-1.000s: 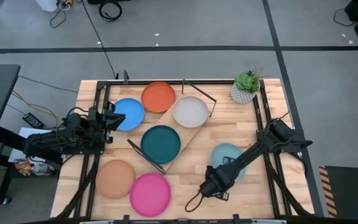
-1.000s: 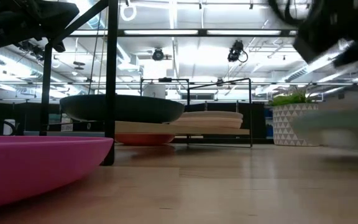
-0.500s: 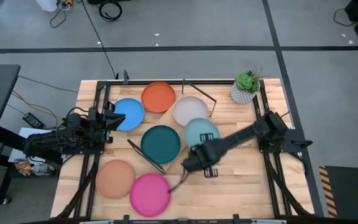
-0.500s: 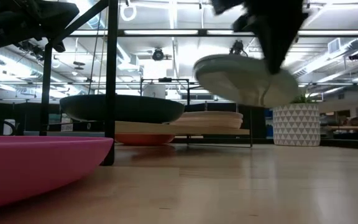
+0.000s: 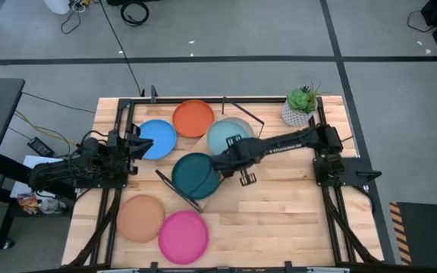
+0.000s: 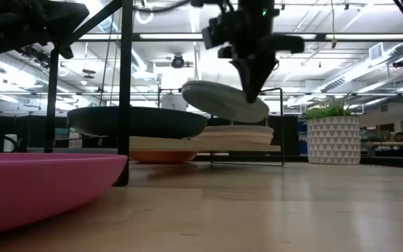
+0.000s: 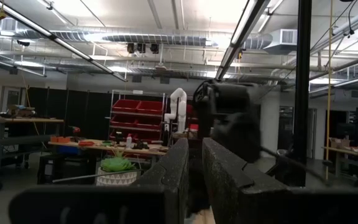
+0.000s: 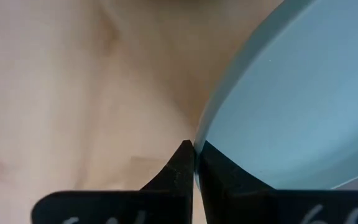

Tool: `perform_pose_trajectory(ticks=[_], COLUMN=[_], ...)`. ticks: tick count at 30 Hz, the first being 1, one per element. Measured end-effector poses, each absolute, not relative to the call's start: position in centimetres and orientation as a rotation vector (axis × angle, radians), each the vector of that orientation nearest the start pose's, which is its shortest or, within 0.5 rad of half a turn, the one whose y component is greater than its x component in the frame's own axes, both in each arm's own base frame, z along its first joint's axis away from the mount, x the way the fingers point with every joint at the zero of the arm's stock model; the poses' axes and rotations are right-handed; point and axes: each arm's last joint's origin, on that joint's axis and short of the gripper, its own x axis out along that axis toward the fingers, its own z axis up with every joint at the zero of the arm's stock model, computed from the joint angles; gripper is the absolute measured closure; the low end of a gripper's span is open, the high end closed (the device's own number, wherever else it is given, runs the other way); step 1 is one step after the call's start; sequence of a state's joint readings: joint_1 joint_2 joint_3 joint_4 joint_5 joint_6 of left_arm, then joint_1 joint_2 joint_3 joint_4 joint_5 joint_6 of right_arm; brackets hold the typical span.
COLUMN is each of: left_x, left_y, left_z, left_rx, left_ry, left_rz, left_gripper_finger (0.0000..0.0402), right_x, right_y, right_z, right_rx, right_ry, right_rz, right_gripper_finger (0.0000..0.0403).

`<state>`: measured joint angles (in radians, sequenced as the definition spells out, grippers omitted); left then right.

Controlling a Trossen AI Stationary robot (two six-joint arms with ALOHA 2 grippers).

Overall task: Place and stack plates onto a shelf
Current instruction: Stack the light blue plate on top of the gray plate on the shelf, then stack the blue plate on top of the green plate on the shelf

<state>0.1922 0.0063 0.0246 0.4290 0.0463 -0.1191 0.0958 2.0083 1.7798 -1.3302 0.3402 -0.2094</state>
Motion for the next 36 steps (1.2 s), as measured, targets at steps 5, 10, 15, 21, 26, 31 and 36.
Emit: perform_pose_trajectory(ticks=[5,10,15,21,26,31,36], left_x=[8.6,8.6,8.6,8.6,8.6,8.6,8.6], left_y=[1.5,1.5,1.5,1.5,1.5,1.5,1.5], left_z=[21.1,21.1,21.1,21.1,21.1,21.1,21.2], left_rx=[-0.064,-0.064,-0.064,-0.064,-0.064,-0.064,-0.064], left_ry=[-0.452,-0.452,-0.452,-0.453,-0.452,-0.453,-0.453], left_rz=[0.117,0.117,0.117,0.117,0.117,0.117,0.117], left_gripper_finger=[0.0347,0.0347,0.0347,0.0347,0.0347,0.0347,0.0347], right_x=[38.7,38.4,38.4,38.5,38.7,38.7,38.0], right_y=[0.0,-1.2,-1.3,-1.4,-1.1,-1.2,-1.9], right_z=[24.8,23.8,22.8,22.8,24.2,25.0,24.4], right_rx=[-0.470,-0.433,-0.414,-0.377,-0.358,-0.398,-0.361], right_ry=[1.559,1.596,1.582,1.575,1.551,1.544,1.583], right_rz=[-0.042,-0.068,-0.088,-0.122,-0.141,-0.224,-0.377], right_gripper_finger=[0.0390,0.0389,0.0356,0.0319,0.0302,0.0299,0.0302])
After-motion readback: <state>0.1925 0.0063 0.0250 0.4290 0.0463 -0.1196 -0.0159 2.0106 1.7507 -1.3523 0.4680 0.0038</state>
